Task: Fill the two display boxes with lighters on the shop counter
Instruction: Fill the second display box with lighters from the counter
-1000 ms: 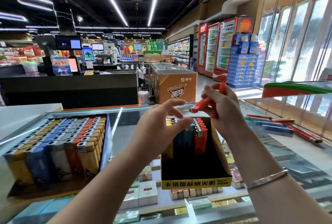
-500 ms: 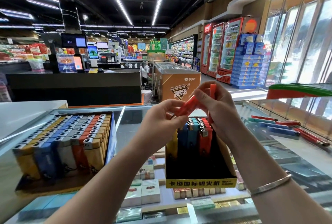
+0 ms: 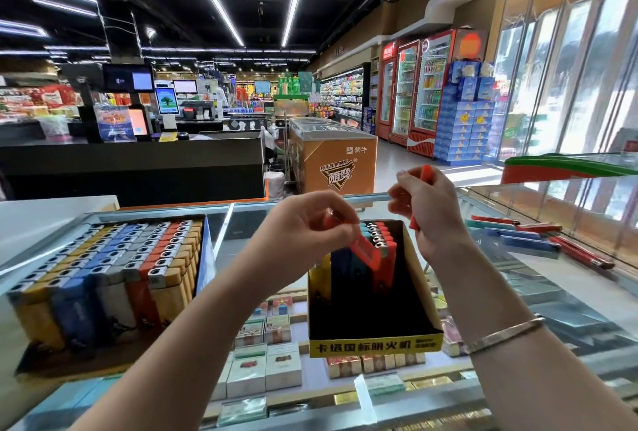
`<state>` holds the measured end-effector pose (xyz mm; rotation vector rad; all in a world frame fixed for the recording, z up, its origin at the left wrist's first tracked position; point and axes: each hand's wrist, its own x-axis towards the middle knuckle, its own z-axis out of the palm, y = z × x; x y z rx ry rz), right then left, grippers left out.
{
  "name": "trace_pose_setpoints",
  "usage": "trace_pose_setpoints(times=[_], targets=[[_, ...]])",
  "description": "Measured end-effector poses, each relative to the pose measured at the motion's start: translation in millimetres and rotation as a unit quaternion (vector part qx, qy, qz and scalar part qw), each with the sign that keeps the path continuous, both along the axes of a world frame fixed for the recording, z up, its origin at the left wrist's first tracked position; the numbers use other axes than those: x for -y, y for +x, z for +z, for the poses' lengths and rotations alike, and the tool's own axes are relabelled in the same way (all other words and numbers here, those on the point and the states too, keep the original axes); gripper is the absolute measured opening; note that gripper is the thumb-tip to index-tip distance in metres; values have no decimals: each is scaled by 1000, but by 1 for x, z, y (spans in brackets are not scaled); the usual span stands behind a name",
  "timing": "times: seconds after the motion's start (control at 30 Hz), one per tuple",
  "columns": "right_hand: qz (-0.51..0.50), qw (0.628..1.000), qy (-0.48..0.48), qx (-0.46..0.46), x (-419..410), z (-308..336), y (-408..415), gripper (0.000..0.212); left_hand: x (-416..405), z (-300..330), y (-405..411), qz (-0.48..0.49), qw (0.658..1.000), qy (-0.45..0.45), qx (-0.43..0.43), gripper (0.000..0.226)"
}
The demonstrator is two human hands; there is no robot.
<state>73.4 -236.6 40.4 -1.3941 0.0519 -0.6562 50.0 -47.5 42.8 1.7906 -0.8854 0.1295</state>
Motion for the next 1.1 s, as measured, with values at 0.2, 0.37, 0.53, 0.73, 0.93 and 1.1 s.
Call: trace_pose_setpoints(times=[0.2, 0.37, 0.53, 0.73, 0.93, 1.1], targets=[[-5, 1000, -9, -7, 0, -1, 3, 13, 5, -6, -2, -15, 989, 145, 28, 20], [-4, 999, -35, -24, -1, -3, 5, 13, 12, -14, -4, 101, 935, 241, 240, 28], [33, 994, -47, -94, -3, -7, 6, 11, 28, -25, -9, 175, 896, 195, 360, 27], [54, 993, -12, -108, -2, -7, 8, 10, 34, -27, -9, 192, 873, 195, 404, 25], [55, 993, 0, -109, -3, -8, 8, 11, 32, -27, -8, 128, 888, 231, 375, 23], [55, 992, 3, -112, -3, -8, 7, 13, 34, -26, -8, 137, 878, 224, 400, 25]])
